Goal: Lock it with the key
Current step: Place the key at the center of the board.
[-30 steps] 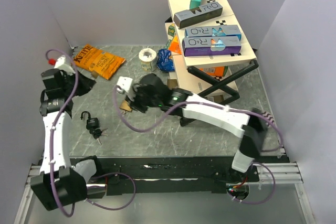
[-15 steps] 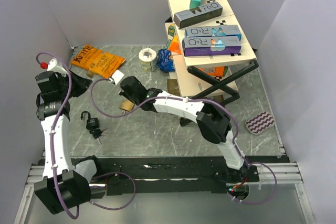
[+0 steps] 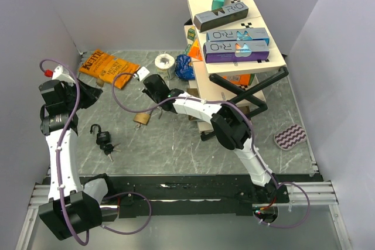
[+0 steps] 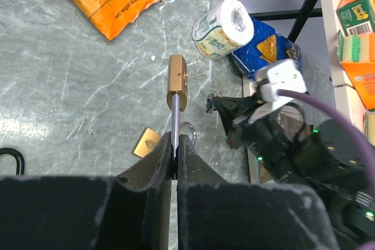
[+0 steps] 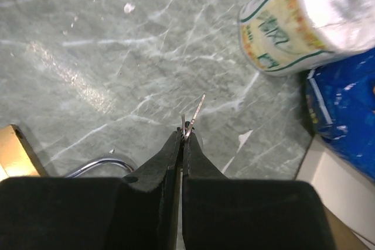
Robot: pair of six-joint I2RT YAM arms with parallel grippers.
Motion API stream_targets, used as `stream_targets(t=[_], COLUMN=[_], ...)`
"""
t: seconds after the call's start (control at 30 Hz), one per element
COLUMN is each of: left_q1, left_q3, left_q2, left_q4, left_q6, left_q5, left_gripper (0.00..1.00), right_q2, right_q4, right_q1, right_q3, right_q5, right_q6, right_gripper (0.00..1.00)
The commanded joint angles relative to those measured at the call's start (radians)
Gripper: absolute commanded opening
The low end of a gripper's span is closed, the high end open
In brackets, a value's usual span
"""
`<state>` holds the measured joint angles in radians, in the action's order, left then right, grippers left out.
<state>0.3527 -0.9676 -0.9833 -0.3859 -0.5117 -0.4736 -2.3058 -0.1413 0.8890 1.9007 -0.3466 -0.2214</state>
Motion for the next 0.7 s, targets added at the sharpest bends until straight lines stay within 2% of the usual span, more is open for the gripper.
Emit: stream_targets(t=[0.0, 0.1, 0.13, 0.23, 0.4, 0.43, 0.47, 0.6, 0.67], left_q1=[0.006, 0.006, 0.006, 0.006, 0.009, 0.008, 0.009, 0.008, 0.008], left_q3=[0.017, 0.023, 0.023, 0.021, 0.023, 0.023, 0.015, -0.02, -0.043], left_q2=[0.026, 0.026, 0.029, 0.025, 0.015, 0.003, -0.005, -0.044, -0.064], left_q4=[0.025, 0.022, 0.021, 0.018, 0.024, 0.028, 0.028, 0.012, 0.004], left_q6=[-0.002, -0.001, 0.001, 0.006, 0.016, 0.019, 0.025, 0.109, 0.159], left_q5=[-0.016, -0.02, -0.02, -0.022, -0.043, -0.065, -0.074, -0.112, -0.155], left_gripper=[0.01, 0.01, 0.01, 0.01, 0.01, 0.01, 0.01, 0.01, 0.01], right_q2=[-0.047, -0.067, -0.06, -0.067, -0.069, -0.067, -0.061, -0.001, 0.067], right_q4=[0.058, 0.038, 0.054, 0.043, -0.001, -0.017, -0.023, -0.043, -0.05], right_q1=[0.001, 0.001, -0.001, -0.001, -0.002, -0.002, -0.002, -0.001, -0.002], right_q3=[0.063, 0.092, 0.084, 0.095, 0.144, 0.156, 0.167, 0.147, 0.1], right_q5=[-0.003, 0.004, 0.009, 0.023, 0.044, 0.057, 0.072, 0.177, 0.239], right_q6=[-0.013, -0.006, -0.013, -0.021, -0.013, -0.009, -0.01, -0.012, -0.01], right_gripper=[0.0, 0.05, 0.19, 0.3, 0.42, 0.5, 0.54, 0.61, 0.68])
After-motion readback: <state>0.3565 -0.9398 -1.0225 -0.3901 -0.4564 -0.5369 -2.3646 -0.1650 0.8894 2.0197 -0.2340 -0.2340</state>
